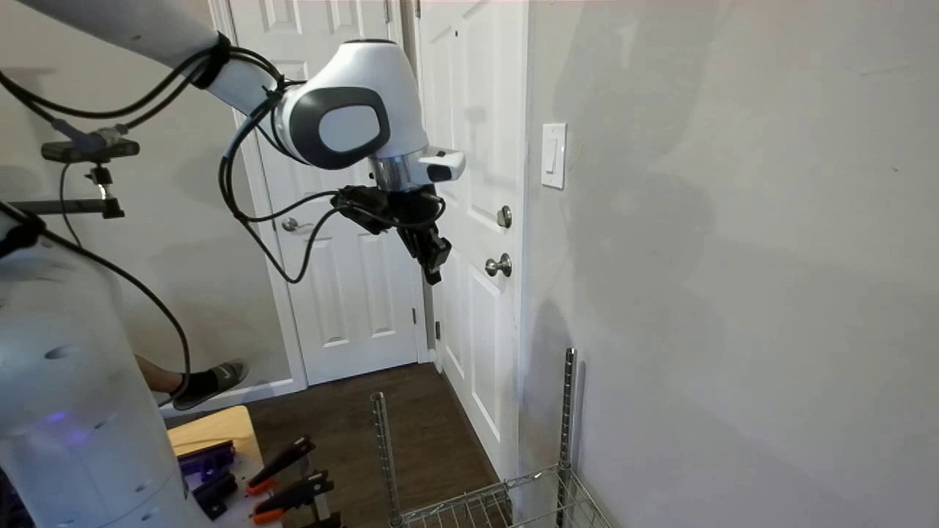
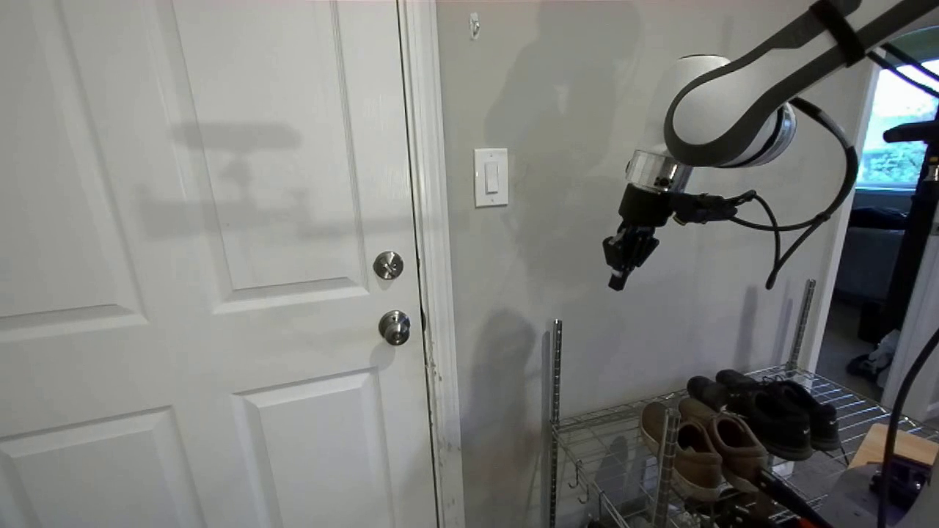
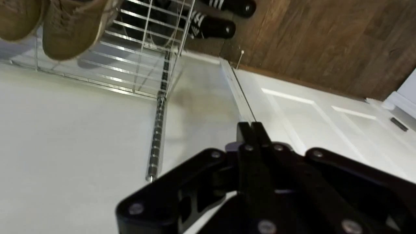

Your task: Turn off the light switch.

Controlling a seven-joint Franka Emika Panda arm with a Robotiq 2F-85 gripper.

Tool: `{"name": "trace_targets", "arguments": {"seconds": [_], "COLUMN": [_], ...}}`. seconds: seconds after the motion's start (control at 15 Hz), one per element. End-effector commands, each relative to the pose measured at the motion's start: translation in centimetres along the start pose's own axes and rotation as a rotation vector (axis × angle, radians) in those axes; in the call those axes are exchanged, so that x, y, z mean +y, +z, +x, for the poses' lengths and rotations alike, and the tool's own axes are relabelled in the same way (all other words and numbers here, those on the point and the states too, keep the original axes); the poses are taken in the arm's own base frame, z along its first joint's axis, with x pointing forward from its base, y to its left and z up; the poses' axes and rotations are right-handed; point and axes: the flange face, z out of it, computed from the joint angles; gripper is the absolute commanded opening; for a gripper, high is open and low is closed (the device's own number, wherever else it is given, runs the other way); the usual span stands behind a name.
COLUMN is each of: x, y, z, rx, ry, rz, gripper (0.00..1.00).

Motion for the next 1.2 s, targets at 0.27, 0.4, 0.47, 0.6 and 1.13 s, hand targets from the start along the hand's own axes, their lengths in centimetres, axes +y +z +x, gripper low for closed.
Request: {"name": "trace_targets", "arguments": {"seconds": [0.27, 0.4, 0.47, 0.6, 1.13], "x": [-2.9, -4.1, -4.6, -5.1, -2.7], "y": [-0.4, -1.0, -1.2, -1.5, 0.3], "z": [-0.1, 1.3, 1.5, 2.0, 2.3], "rx": [0.378, 0.483, 0.533, 0.636, 0.586], "ry": [-0.174, -0.218, -0.241, -0.291, -0.204], "rz": [0.016, 0.007, 0.001, -0.015, -0.094], "gripper": [0.05, 0.04, 0.02, 0.02, 0.4]}}
